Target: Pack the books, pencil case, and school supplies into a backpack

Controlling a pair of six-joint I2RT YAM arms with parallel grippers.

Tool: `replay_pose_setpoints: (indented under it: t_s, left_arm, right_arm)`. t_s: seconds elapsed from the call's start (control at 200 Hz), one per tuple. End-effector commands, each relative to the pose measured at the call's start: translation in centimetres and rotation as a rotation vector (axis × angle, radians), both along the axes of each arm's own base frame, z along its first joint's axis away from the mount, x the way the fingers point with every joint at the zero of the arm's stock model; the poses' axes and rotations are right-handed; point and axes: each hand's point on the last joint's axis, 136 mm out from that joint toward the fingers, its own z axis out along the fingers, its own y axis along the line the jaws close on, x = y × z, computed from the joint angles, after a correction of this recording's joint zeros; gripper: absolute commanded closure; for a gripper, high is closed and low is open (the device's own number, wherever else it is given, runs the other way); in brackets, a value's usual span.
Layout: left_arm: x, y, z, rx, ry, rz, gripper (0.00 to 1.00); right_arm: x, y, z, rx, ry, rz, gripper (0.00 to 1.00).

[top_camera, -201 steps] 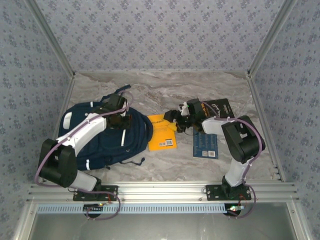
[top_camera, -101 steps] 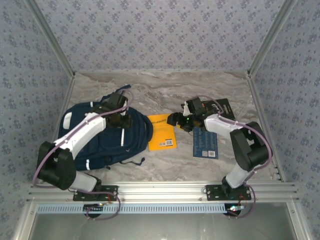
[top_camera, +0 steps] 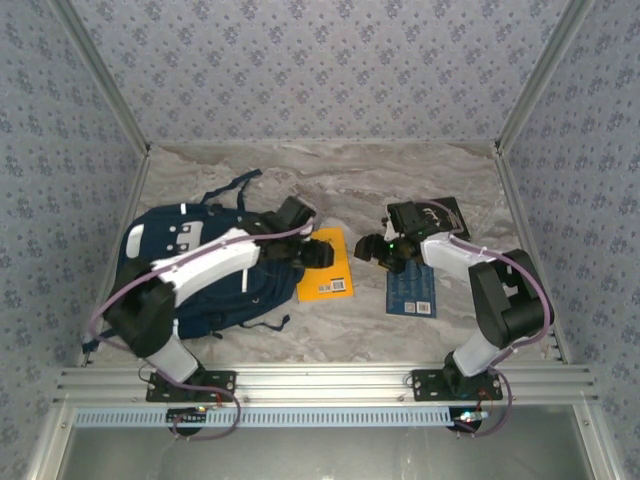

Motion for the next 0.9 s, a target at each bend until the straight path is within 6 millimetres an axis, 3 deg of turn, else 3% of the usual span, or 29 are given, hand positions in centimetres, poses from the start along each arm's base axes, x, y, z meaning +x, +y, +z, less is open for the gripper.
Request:
replay_pose_setpoints:
  t_s: [0.0, 0.3, 0.425, 0.555, 0.68, 0.894]
  left_arm:
    - [-0.9, -1.7, -0.6, -0.068, 0.084, 0.012, 0.43]
    - [-1.2, 3.2, -6.1, 0.099, 0.180, 0.105, 0.40]
    - [-0.2, 6.6, -6.8, 0.170, 0.159, 0.174, 0.40]
    - [0.8, 8.7, -6.8, 0.199, 0.147, 0.205, 0.39]
    - [1.6, 9.3, -7.1, 0.249, 0.125, 0.195, 0.39]
    - [2.5, 7.7, -7.8, 0.236, 0.136, 0.174, 0.38]
  right_arm:
    - [0.3, 0.7, 1.2, 0.058, -0.015, -0.002, 0.30]
    - [0.1, 1.4, 0.5, 0.016, -0.018, 0.033, 0.29]
    - [-0.2, 1.9, 0.2, -0.015, -0.023, 0.078, 0.28]
    - [-0.4, 2.3, -0.1, -0.054, -0.023, 0.112, 0.27]
    - [-0.3, 2.7, -0.2, -0.098, -0.030, 0.137, 0.26]
    - [-0.1, 3.6, -0.7, -0.132, -0.020, 0.170, 0.22]
